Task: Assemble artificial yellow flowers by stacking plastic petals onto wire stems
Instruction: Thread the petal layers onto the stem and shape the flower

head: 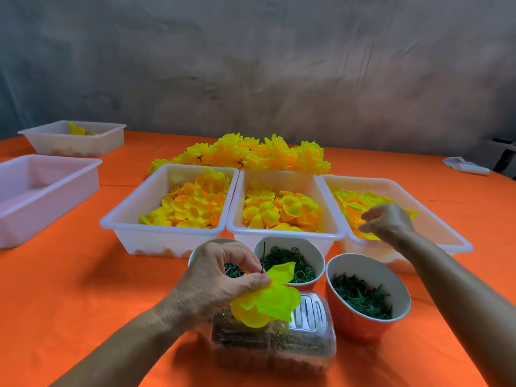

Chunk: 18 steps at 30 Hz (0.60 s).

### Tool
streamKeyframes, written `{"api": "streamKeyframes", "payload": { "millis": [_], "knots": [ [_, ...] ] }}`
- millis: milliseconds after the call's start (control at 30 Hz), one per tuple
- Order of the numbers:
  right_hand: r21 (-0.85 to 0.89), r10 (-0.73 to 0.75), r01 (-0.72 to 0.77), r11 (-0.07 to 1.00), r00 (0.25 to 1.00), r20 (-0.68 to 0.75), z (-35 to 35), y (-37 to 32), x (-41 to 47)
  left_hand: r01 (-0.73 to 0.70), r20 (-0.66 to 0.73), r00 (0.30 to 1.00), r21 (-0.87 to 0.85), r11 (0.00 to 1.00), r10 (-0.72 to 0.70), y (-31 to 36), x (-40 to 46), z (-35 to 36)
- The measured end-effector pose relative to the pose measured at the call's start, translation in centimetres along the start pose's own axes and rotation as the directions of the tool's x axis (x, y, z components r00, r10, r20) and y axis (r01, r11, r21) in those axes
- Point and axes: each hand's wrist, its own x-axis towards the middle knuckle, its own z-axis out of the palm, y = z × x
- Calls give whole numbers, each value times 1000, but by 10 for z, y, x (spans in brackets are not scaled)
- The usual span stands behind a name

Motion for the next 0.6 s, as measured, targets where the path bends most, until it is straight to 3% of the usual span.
{"api": "streamKeyframes", "payload": {
  "millis": [167, 300, 500, 600],
  "knots": [
    [-266, 33, -19, 964, 998, 51, 21, -11, 20, -30, -21, 999, -15, 999, 30, -3, 0, 1],
    [-252, 82, -67, 965, 995, 49, 35, -8, 25, -36, -4, 999, -28, 999, 36, -7, -1, 2],
    [153, 200, -188, 970, 978, -63, 25, 9, 31, -33, -16, 999, -48, 998, 33, -11, 0, 3],
    [526, 195, -165, 834, 981, 0, 17, 14, 27, -37, -22, 999, -49, 998, 35, -13, 0, 4]
  ]
}}
